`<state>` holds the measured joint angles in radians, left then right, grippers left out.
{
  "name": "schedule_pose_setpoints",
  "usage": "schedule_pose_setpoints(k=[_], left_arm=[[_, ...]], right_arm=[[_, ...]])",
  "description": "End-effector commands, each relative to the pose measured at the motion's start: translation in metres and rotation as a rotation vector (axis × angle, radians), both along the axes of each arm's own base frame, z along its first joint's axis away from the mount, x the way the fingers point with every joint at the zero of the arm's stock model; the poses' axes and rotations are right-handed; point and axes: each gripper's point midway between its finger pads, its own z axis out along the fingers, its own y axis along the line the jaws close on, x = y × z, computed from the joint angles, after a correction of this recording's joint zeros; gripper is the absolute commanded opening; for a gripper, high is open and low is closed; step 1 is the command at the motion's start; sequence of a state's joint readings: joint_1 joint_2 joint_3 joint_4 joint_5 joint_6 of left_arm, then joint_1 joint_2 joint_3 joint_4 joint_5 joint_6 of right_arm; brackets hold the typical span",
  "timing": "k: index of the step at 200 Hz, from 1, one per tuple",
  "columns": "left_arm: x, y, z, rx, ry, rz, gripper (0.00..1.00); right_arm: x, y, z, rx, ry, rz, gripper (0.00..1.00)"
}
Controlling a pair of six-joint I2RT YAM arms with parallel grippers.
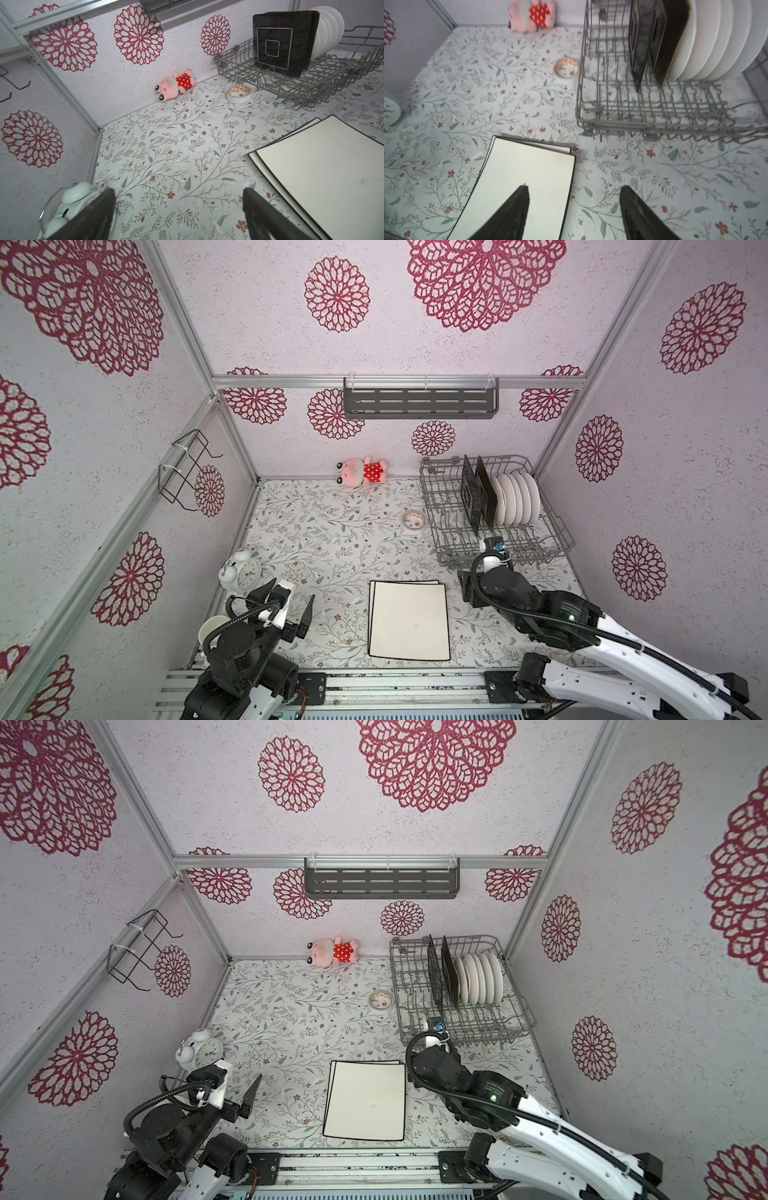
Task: Unload the plates from the dish rack
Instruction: 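Move the right gripper back toward the dish rack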
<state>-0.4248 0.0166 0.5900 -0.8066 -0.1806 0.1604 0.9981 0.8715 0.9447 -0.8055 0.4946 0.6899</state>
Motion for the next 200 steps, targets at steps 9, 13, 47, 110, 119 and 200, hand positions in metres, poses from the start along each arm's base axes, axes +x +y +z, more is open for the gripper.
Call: schedule_pose_setpoints(k=[9,13,47,110,119,200], left_arm=[[0.0,0.011,0.019,-0.037,-0.057,0.064,0.98],[0.0,0.012,0.019,-0.038,-0.058,0.069,0.98],[-0.001,0.012,0.019,-0.038,-0.06,0.066,0.98],[-0.002,0.006,0.015,-0.028,-0.051,0.028,0.97],[-0.002,0.006,0.015,-0.028,-0.051,0.028,0.98],[0.0,0.004,0.013,-0.022,-0.039,0.022,0.97]], right_arm=[[-0.01,0.021,-0.052,0.136,0.305,0.014,0.67],[-0.008,0.022,-0.057,0.153,0.325,0.01,0.66],[0.006,0.035,-0.077,0.332,0.429,0.014,0.55],[0.009,0.046,-0.116,0.297,0.554,0.067,0.46],[0.009,0.044,-0.123,0.275,0.561,0.061,0.45],[0.014,0.032,-0.152,0.183,0.583,0.035,0.45]])
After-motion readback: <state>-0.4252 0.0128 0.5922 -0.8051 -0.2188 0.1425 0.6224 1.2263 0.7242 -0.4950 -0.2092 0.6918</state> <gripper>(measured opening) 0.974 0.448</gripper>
